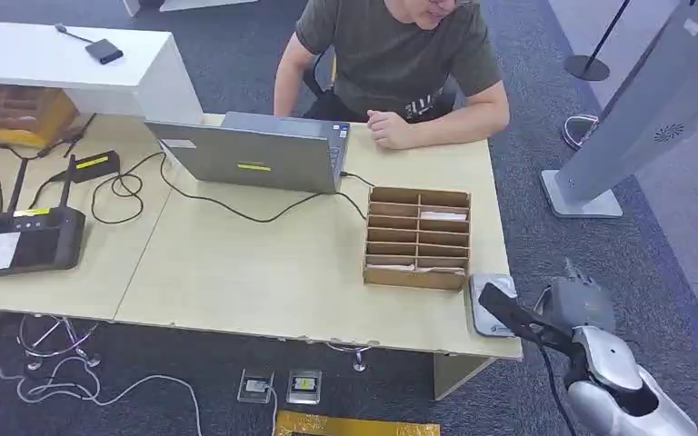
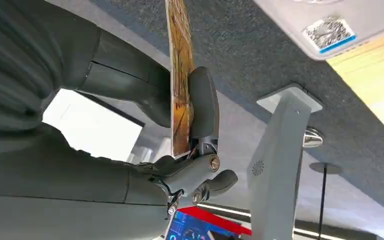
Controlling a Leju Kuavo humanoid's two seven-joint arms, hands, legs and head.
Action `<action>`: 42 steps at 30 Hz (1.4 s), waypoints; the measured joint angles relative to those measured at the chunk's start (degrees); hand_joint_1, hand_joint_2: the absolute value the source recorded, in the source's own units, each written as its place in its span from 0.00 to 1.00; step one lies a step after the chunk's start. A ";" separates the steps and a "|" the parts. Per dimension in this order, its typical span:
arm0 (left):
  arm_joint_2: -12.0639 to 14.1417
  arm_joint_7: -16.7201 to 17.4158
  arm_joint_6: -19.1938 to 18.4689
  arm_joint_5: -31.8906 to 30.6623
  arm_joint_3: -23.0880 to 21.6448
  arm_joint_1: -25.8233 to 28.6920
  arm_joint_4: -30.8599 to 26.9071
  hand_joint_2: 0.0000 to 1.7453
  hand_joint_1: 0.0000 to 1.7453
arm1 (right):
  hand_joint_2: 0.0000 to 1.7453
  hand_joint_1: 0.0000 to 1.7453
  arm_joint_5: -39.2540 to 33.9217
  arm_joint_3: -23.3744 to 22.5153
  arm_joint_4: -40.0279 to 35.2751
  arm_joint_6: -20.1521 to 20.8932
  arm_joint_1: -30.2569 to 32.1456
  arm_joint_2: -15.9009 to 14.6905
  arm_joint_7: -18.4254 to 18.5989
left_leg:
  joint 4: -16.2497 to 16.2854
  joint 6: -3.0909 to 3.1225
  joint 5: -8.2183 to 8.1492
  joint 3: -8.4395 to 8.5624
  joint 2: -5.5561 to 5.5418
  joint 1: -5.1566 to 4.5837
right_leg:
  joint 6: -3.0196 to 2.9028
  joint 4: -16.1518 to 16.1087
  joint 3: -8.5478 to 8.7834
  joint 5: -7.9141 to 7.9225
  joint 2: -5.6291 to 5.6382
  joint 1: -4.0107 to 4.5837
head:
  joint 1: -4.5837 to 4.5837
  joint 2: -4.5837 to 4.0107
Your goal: Pass the card to the sensor for recognition and then transmit it.
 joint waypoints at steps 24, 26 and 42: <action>-0.02 0.00 0.20 1.62 -0.90 -0.25 0.00 0.00 0.00 | 1.00 1.00 -0.35 -2.05 -1.09 1.09 -0.22 -0.83 -0.22 | 0.00 0.00 0.00 -0.03 -0.02 0.00 | 0.00 0.01 0.01 0.00 -0.03 0.00 | 0.02 0.00; -0.02 0.00 0.20 1.66 -0.90 -0.26 0.00 0.00 0.00 | 1.00 1.00 -0.76 -1.70 -0.98 0.85 -0.51 -0.63 -0.28 | -0.01 0.00 0.00 -0.03 -0.02 0.00 | 0.00 0.01 0.01 0.00 -0.02 0.00 | 0.02 0.00; -0.02 -0.11 0.13 2.12 -0.96 -0.51 0.00 0.00 0.00 | 1.00 1.00 -1.46 2.28 0.88 -0.88 -4.75 2.08 -1.81 | -0.01 0.00 0.01 -0.05 -0.03 0.00 | 0.00 0.02 0.01 0.00 -0.05 0.00 | 0.02 0.00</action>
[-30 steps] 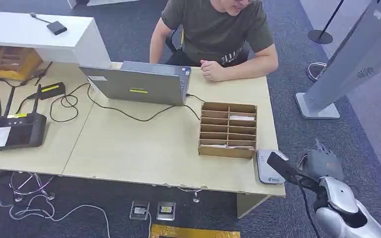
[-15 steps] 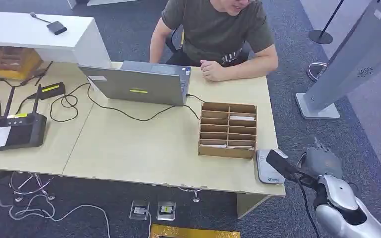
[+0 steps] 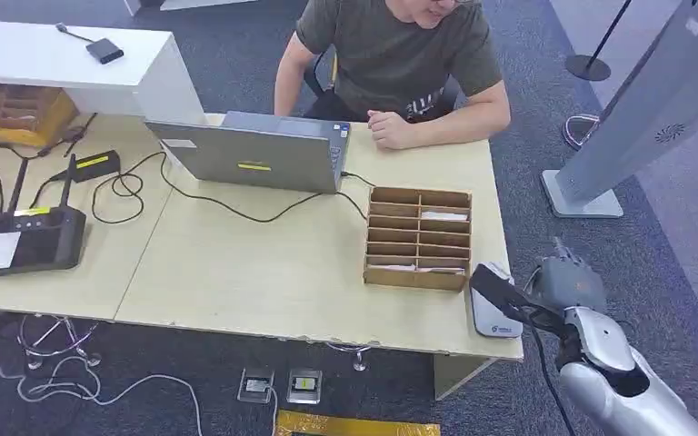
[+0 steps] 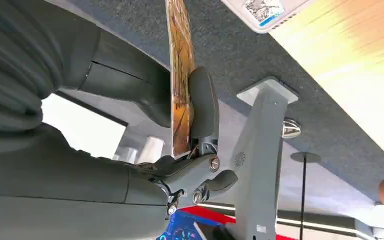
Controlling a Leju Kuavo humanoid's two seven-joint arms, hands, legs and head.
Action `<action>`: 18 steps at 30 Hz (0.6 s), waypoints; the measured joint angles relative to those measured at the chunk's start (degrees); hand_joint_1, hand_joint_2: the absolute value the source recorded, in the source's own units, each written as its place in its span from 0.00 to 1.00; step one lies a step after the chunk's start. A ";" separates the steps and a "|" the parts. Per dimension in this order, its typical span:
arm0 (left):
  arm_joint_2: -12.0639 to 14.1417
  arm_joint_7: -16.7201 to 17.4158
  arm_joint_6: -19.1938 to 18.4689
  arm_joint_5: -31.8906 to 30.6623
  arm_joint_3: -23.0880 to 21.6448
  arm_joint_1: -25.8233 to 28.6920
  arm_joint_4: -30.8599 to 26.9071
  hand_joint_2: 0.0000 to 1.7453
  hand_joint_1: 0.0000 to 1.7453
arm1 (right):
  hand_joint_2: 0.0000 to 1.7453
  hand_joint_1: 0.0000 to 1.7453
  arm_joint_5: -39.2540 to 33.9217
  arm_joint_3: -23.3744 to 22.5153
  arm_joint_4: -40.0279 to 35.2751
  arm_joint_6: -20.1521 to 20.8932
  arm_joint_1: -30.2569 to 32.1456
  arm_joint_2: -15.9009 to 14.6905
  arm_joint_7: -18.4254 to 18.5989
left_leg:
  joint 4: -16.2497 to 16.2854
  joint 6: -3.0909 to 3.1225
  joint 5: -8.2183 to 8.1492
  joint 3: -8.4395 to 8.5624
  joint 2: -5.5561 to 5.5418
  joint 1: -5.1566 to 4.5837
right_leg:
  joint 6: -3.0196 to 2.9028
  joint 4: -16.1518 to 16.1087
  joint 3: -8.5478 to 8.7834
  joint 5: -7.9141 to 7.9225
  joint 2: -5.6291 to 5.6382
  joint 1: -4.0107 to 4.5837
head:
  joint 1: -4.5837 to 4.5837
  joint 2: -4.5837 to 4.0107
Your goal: Pass the card to the sensor for recognition and then transmit it.
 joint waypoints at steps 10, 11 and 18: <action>-0.09 -0.50 -0.04 -0.46 -0.42 -0.06 0.00 0.00 0.00 | 1.00 1.00 0.28 2.29 1.57 -0.90 -0.50 2.30 -1.01 | -0.01 0.00 0.00 -0.01 0.01 0.00 | 0.00 0.00 -0.01 0.00 0.03 0.00 | -0.02 0.00; -0.13 -0.50 -0.04 -0.39 -0.42 -0.11 0.00 0.00 0.00 | 1.00 1.00 0.35 2.56 1.84 -0.90 -0.68 2.76 -1.05 | -0.01 0.00 0.00 -0.01 0.00 0.01 | 0.00 0.00 -0.01 0.00 0.02 0.01 | 0.00 0.00; -0.17 -0.50 0.00 -0.09 -0.59 -0.14 0.00 0.00 0.00 | 1.00 1.00 0.44 3.85 3.93 -0.92 -1.79 4.90 -1.55 | -0.01 -0.01 0.01 -0.02 -0.01 0.01 | 0.00 0.01 0.00 0.00 -0.01 0.01 | 0.00 0.00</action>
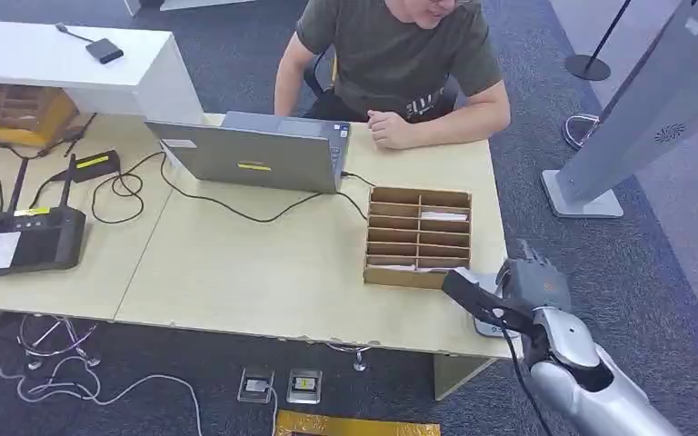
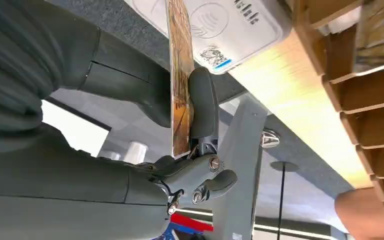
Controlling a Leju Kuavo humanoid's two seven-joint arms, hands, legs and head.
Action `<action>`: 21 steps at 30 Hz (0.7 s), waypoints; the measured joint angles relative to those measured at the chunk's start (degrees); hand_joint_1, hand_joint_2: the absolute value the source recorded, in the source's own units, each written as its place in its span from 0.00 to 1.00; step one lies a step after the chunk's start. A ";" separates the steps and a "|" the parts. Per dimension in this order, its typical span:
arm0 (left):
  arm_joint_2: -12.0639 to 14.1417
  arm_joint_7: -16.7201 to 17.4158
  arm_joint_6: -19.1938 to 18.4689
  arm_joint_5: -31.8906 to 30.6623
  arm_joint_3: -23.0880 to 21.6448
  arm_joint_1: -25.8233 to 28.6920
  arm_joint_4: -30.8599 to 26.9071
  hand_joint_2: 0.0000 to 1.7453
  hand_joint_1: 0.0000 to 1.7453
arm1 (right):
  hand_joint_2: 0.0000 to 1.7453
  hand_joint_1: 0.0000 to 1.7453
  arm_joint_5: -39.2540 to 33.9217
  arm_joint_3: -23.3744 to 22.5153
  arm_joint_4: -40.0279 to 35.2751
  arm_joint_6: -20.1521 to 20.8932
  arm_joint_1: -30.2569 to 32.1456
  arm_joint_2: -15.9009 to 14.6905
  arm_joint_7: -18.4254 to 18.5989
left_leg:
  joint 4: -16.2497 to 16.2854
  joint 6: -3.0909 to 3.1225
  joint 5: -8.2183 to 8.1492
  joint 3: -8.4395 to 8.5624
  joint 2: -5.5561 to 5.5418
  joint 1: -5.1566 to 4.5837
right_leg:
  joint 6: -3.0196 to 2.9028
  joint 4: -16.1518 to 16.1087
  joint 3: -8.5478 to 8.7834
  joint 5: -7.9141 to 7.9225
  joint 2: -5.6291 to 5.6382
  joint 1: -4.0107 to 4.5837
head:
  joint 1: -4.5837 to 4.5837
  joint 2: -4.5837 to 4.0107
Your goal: Pass the card to the sensor for recognition and then transmit it.
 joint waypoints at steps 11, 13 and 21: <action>-0.02 0.00 1.25 2.71 0.02 -0.02 0.00 0.00 0.00 | 1.00 1.00 0.42 1.44 5.84 -1.62 -2.64 3.45 -4.11 | 0.00 0.00 0.00 0.01 0.00 0.00 | 0.00 0.00 0.00 0.00 0.00 0.00 | 0.00 0.00; -0.04 0.00 1.42 3.08 0.02 -0.01 0.00 0.00 0.00 | 1.00 1.00 0.42 1.72 7.07 -1.62 -2.91 4.10 -4.52 | 0.00 0.00 0.00 0.00 -0.02 0.00 | 0.00 0.00 0.00 0.00 -0.02 0.00 | 0.00 0.00; -0.07 0.00 1.57 3.63 0.02 -0.02 0.00 0.00 0.00 | 1.00 1.00 0.81 3.43 11.67 -1.36 -4.96 6.95 -6.64 | 0.00 -0.01 0.00 0.00 -0.01 0.00 | 0.00 0.01 -0.01 0.00 0.00 0.00 | 0.00 0.00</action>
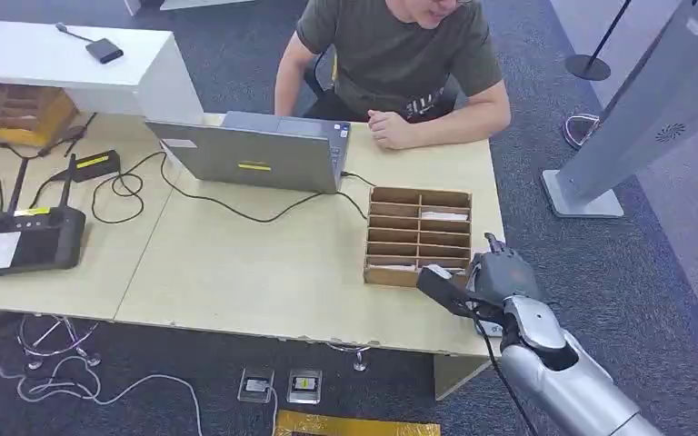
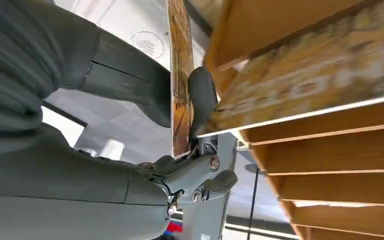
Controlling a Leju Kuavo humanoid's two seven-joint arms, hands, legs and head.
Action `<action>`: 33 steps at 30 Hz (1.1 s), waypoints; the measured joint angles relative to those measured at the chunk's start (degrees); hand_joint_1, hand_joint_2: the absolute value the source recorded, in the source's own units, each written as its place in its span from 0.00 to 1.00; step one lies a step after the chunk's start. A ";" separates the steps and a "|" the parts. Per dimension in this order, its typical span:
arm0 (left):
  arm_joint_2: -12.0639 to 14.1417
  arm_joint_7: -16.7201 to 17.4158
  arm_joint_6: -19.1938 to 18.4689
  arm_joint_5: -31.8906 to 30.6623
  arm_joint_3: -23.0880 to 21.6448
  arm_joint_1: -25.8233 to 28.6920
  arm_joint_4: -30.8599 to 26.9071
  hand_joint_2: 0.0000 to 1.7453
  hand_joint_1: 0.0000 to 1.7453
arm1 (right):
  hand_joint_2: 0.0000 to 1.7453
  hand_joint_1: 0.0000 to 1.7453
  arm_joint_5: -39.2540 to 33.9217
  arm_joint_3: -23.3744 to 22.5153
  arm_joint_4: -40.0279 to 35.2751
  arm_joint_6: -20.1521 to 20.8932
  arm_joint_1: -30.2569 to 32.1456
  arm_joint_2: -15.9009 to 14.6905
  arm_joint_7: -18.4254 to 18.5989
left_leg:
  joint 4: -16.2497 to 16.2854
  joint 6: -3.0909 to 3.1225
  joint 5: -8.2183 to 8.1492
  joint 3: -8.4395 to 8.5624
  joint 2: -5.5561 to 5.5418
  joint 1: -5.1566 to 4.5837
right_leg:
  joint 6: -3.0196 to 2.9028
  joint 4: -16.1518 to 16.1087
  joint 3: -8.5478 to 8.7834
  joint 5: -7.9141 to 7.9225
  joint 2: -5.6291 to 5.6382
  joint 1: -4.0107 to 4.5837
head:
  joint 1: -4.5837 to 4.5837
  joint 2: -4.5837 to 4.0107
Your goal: Pass the card to the sensor for recognition and then transmit it.
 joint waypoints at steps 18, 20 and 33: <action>0.00 0.61 0.24 0.26 0.00 0.10 0.00 0.00 0.00 | 1.00 1.00 -2.73 0.39 3.12 -0.52 -2.19 -1.97 4.48 | 0.02 0.00 0.00 0.05 0.01 -0.02 | 0.01 -0.02 0.01 0.01 0.03 -0.02 | 0.00 0.00; 0.00 0.37 0.22 0.26 0.00 0.12 0.00 0.00 0.00 | 1.00 1.00 -2.69 0.06 2.97 -0.44 -2.26 -2.60 5.33 | 0.02 0.00 0.00 0.04 0.01 -0.02 | 0.00 -0.02 0.01 0.01 0.03 -0.02 | 0.00 0.00; 0.17 0.00 0.13 0.15 -0.11 0.11 0.00 0.00 0.00 | 1.00 1.00 -2.36 -2.45 -2.36 0.70 -2.10 -6.73 8.57 | 0.02 0.00 0.00 0.05 0.02 -0.01 | 0.00 -0.02 -0.01 0.01 0.05 -0.01 | 0.00 0.00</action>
